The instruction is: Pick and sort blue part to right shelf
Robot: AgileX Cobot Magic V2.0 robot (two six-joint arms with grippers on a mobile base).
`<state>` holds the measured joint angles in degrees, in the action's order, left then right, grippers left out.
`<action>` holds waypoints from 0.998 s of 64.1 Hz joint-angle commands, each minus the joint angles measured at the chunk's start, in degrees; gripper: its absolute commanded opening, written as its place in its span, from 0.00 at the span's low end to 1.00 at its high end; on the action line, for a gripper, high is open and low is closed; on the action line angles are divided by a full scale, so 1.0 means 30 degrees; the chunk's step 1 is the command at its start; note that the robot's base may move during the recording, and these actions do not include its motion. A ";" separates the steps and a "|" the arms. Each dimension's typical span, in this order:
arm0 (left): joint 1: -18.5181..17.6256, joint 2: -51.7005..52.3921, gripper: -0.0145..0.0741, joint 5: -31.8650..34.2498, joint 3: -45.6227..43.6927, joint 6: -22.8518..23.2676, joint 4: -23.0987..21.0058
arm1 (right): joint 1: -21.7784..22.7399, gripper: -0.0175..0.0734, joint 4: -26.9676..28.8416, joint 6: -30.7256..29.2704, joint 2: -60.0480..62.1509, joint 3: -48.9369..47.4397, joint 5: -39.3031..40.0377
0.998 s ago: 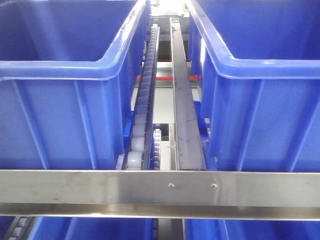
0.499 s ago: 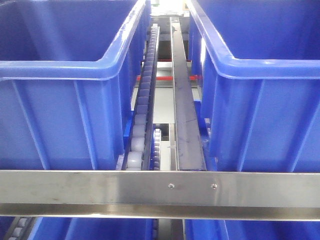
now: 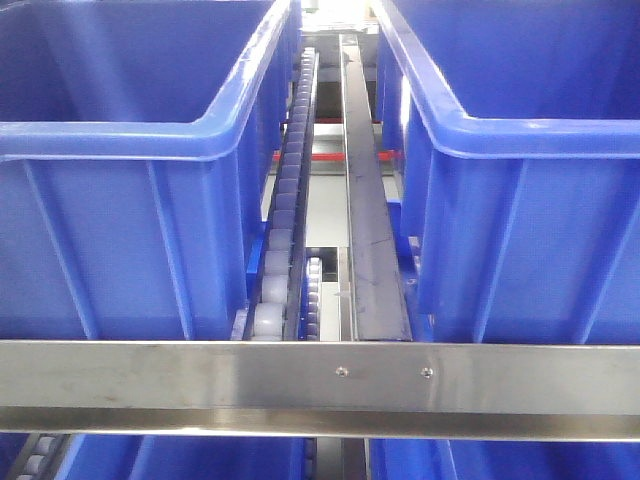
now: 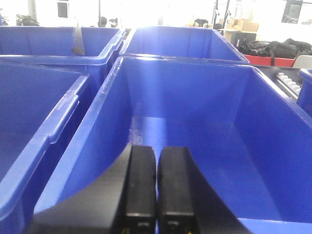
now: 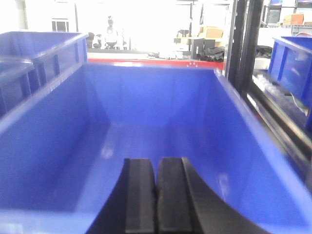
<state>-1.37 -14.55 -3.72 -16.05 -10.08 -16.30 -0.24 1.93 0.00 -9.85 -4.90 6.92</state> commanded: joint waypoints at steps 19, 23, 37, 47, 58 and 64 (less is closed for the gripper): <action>-0.0014 -0.0173 0.30 0.1472 -0.0519 0.0008 -0.0152 | 0.0118 0.25 -0.0259 0.0000 0.3965 0.1818 0.0269; -0.0014 -0.0173 0.30 0.1443 -0.0490 0.0008 -0.0152 | 0.0118 0.25 -0.0259 0.0000 0.3601 0.1818 0.0646; -0.0014 -0.0249 0.30 0.1443 -0.0117 0.0008 -0.0152 | 0.0118 0.25 -0.0259 0.0000 0.3619 0.1818 0.0502; -0.0014 -0.0249 0.30 0.1443 -0.0102 0.0008 -0.0152 | 0.0118 0.25 -0.0259 0.0000 0.3619 0.1818 0.0480; -0.0014 -0.0249 0.30 0.1443 -0.0102 0.0008 -0.0152 | 0.0118 0.25 -0.0259 0.0000 0.3619 0.1818 0.0480; -0.0014 -0.0249 0.30 0.1443 -0.0102 0.0008 -0.0152 | 0.0118 0.25 -0.0259 0.0000 0.3619 0.1818 0.0480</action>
<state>-1.37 -14.55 -3.94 -14.74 -10.08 -16.30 -0.12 1.62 0.00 0.52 1.66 3.27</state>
